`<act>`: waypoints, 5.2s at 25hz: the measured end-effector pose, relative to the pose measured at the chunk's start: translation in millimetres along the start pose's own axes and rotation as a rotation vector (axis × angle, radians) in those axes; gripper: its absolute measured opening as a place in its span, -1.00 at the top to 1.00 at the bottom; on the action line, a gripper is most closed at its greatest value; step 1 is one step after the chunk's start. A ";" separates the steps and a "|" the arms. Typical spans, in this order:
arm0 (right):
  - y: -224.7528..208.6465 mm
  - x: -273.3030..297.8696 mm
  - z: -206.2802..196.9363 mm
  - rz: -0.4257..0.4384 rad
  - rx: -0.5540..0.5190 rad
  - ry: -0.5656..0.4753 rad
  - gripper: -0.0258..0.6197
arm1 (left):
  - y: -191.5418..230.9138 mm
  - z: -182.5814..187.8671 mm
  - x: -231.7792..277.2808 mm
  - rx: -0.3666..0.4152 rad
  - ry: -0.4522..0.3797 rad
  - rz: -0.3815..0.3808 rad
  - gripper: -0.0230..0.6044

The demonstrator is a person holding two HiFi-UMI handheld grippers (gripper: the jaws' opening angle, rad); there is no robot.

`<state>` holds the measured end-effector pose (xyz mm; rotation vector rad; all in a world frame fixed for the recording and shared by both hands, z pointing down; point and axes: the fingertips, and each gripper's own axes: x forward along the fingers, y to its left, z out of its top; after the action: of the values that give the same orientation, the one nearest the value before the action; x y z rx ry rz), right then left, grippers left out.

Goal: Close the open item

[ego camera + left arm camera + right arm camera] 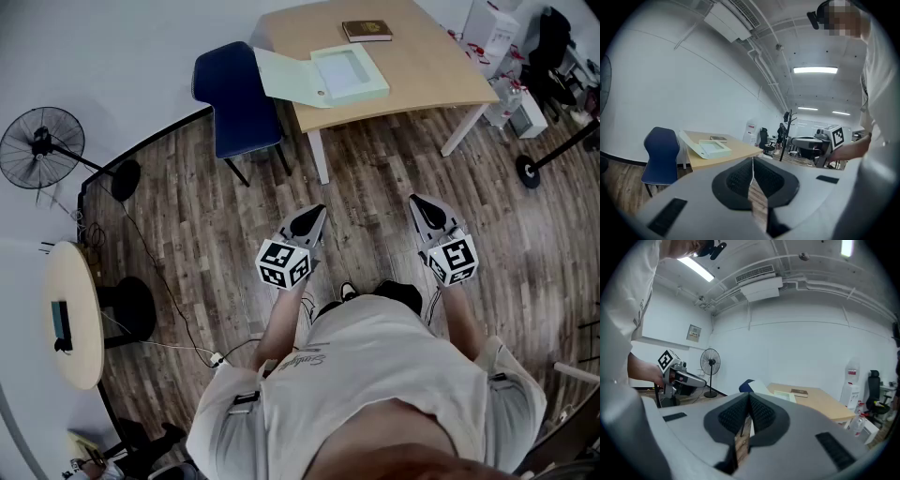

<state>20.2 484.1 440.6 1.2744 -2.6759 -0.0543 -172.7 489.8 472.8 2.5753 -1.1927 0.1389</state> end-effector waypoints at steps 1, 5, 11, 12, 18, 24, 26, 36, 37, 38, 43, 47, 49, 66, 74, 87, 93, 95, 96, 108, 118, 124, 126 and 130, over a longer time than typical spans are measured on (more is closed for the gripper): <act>-2.1 -1.1 -0.2 -0.002 -0.003 0.000 0.93 | -0.5 -1.1 1.3 -0.001 -0.001 0.001 0.87; -8.0 -2.0 -0.4 -0.010 -0.004 -0.006 0.93 | 2.9 -5.1 5.8 -0.011 0.002 0.011 0.87; -8.1 -6.3 -1.6 -0.030 -0.019 0.014 0.93 | 4.3 -17.0 18.6 -0.054 0.043 -0.011 0.87; -10.0 -6.3 -1.4 -0.037 -0.040 0.023 0.93 | 3.4 -18.2 22.8 -0.058 0.047 -0.018 0.87; -25.8 -4.6 -17.8 -0.043 -0.017 0.045 0.93 | 5.9 -33.8 58.3 -0.069 0.094 -0.041 0.87; -63.6 -4.6 -40.4 -0.056 0.042 0.073 0.93 | 1.5 -28.1 96.9 -0.063 0.136 -0.057 0.87; -84.0 7.2 -39.2 -0.057 0.042 0.059 0.93 | 5.9 -15.4 115.0 -0.042 0.142 -0.060 0.87; -156.4 85.0 -36.8 0.062 0.054 -0.029 0.93 | 39.9 41.2 198.9 0.014 0.115 0.015 0.87; -163.3 91.4 -37.2 0.080 0.052 -0.028 0.93 | 42.0 43.2 206.7 0.012 0.115 0.023 0.87; -170.9 97.6 -38.3 0.097 0.053 -0.025 0.93 | 44.7 45.8 214.4 0.010 0.115 0.033 0.87; -212.4 129.4 -50.8 0.150 0.072 -0.007 0.93 | 61.0 58.2 251.5 -0.013 0.110 0.082 0.87; -235.6 154.5 -48.9 0.184 0.064 -0.007 0.93 | 75.7 59.4 272.4 -0.035 0.122 0.107 0.87; -241.2 164.0 -51.2 0.207 0.064 0.002 0.93 | 79.2 58.7 281.9 -0.051 0.128 0.107 0.87; -272.1 283.6 -24.0 0.170 0.076 0.030 0.93 | 203.0 89.0 348.9 -0.088 0.108 0.041 0.87; -276.4 358.9 -3.1 0.144 0.058 0.040 0.93 | 269.2 115.0 373.3 -0.090 0.091 -0.011 0.87; -307.0 416.4 -26.1 0.159 0.110 0.096 0.93 | 328.6 107.0 407.7 -0.157 0.129 0.063 0.87; -332.2 449.0 -36.5 0.288 0.113 0.056 0.93 | 338.4 124.2 431.6 -0.116 0.133 0.169 0.87; -344.6 462.2 -32.8 0.336 0.089 0.034 0.93 | 342.7 131.2 441.6 -0.111 0.133 0.205 0.87; -352.1 469.5 -32.7 0.357 0.075 0.028 0.93 | 345.8 134.8 448.2 -0.113 0.128 0.224 0.87; -405.2 514.4 -59.0 0.465 0.096 0.063 0.93 | 375.8 175.4 491.9 -0.085 0.028 0.396 0.87; -383.7 535.0 -49.6 0.515 0.053 0.046 0.94 | 393.4 153.3 446.5 -0.089 0.064 0.497 0.87; -353.6 534.8 -27.9 0.519 0.043 0.045 0.94 | 404.0 154.7 410.4 -0.067 0.071 0.499 0.87; -342.7 535.1 -25.1 0.528 0.040 0.049 0.94 | 409.5 158.3 397.3 -0.060 0.053 0.510 0.87; -320.1 537.3 -17.5 0.526 0.003 0.037 0.94 | 420.6 160.0 366.4 -0.040 0.036 0.532 0.87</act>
<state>-63.2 -133.2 500.2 0.5302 -2.8801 0.0431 -259.1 -83.6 493.7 2.1509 -1.8153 0.2679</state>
